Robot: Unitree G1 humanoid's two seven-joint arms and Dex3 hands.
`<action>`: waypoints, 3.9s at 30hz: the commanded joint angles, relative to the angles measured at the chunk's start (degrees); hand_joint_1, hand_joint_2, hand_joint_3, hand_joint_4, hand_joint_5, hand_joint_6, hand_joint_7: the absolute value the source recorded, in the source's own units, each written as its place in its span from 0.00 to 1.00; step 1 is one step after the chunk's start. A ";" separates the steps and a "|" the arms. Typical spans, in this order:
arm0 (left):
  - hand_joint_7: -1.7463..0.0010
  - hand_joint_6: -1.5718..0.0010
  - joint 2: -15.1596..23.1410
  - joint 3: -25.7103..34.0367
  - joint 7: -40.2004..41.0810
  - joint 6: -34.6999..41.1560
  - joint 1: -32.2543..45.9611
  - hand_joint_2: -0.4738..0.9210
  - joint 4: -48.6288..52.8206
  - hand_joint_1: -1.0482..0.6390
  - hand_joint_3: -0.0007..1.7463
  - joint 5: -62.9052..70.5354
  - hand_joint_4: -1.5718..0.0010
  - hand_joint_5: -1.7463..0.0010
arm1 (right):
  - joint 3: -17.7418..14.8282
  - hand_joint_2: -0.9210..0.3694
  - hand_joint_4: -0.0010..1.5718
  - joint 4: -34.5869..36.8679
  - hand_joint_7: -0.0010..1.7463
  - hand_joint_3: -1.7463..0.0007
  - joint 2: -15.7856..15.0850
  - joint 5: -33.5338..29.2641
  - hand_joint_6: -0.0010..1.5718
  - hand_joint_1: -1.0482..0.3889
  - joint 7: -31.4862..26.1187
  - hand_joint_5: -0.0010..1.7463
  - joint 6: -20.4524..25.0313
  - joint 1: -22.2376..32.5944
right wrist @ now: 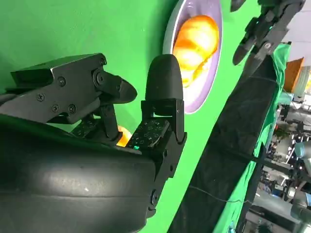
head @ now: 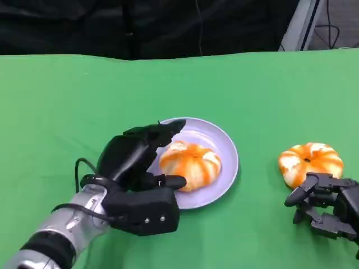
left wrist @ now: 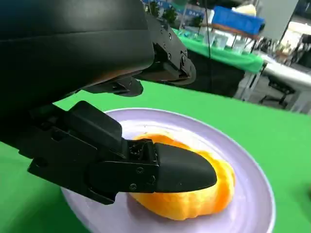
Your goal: Grasp the bread from the table and place it into the plate.
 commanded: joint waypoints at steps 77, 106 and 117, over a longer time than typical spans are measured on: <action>1.00 0.59 2.34 27.49 -8.16 -36.87 22.96 1.00 2.32 0.24 0.21 -25.30 0.46 0.99 | -1.41 0.09 0.56 -0.16 0.58 0.61 -1.22 2.61 0.59 0.80 3.22 0.81 1.66 0.10; 0.99 0.51 -6.88 40.30 -41.38 -26.30 22.19 1.00 2.03 0.61 0.12 -51.61 0.41 0.99 | -1.16 0.10 0.56 -0.15 0.57 0.59 -1.45 2.02 0.59 0.80 2.38 0.80 1.08 0.04; 0.96 0.41 -7.13 41.37 -38.82 -24.01 22.20 1.00 0.94 0.64 0.19 -48.80 0.31 0.95 | -0.84 0.11 0.56 -0.13 0.57 0.59 -1.55 1.17 0.59 0.80 1.17 0.80 0.88 -0.11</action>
